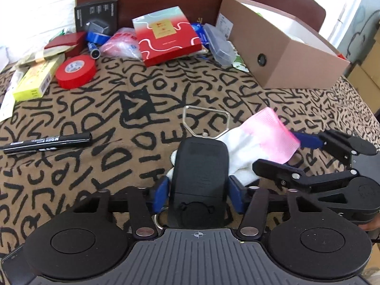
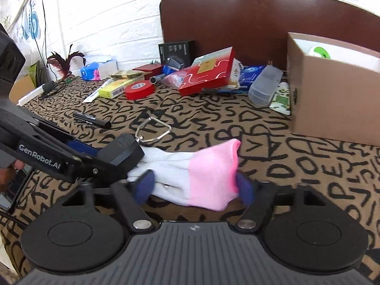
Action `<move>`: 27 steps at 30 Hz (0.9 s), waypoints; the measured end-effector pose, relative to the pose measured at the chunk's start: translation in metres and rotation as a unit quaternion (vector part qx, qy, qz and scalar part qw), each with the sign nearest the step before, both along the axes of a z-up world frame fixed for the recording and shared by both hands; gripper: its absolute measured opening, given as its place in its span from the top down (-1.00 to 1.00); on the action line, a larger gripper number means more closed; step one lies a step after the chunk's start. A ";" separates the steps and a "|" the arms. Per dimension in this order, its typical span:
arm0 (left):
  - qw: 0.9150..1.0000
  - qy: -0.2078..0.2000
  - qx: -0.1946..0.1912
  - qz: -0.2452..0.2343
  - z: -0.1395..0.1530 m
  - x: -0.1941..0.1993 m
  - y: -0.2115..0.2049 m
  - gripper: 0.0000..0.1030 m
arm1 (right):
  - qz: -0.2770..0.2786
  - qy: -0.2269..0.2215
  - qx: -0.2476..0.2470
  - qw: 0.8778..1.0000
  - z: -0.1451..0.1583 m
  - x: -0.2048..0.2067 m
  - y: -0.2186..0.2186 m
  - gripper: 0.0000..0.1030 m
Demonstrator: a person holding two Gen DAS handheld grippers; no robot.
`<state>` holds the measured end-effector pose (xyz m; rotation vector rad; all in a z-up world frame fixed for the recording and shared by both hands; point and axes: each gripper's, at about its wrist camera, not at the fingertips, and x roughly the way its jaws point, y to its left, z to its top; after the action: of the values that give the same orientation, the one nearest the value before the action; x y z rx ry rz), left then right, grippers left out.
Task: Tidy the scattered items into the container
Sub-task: 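Lift the scale with the left gripper while the right lifts the sock, then carry the scale in the left gripper and sock in the right over the box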
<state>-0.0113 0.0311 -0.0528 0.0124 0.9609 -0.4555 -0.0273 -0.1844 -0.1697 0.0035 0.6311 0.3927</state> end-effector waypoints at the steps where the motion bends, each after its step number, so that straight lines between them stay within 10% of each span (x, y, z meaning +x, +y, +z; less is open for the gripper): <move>1: 1.000 0.002 -0.001 0.003 0.000 0.001 0.001 -0.02 | 0.004 0.004 0.006 1.000 0.000 0.001 0.001 -0.03; 7: 1.000 0.012 -0.011 0.011 -0.006 0.004 0.000 -0.30 | 0.010 -0.002 -0.005 1.000 -0.003 0.001 0.012 -0.28; 11: 1.000 0.010 -0.007 0.012 -0.006 0.003 -0.002 -0.05 | 0.005 -0.001 -0.031 1.000 -0.012 0.005 0.017 -0.43; 17: 1.000 0.008 -0.003 0.013 -0.006 0.003 -0.003 -0.08 | 0.018 -0.018 -0.054 0.998 -0.008 0.002 0.022 0.65; 27: 1.000 0.010 -0.027 0.000 0.014 0.007 -0.017 -0.01 | 0.008 -0.049 -0.013 0.999 0.027 -0.008 0.001 0.72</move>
<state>-0.0044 0.0137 -0.0388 -0.0410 0.9685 -0.4826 -0.0357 -0.1830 -0.1429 -0.0444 0.5388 0.3975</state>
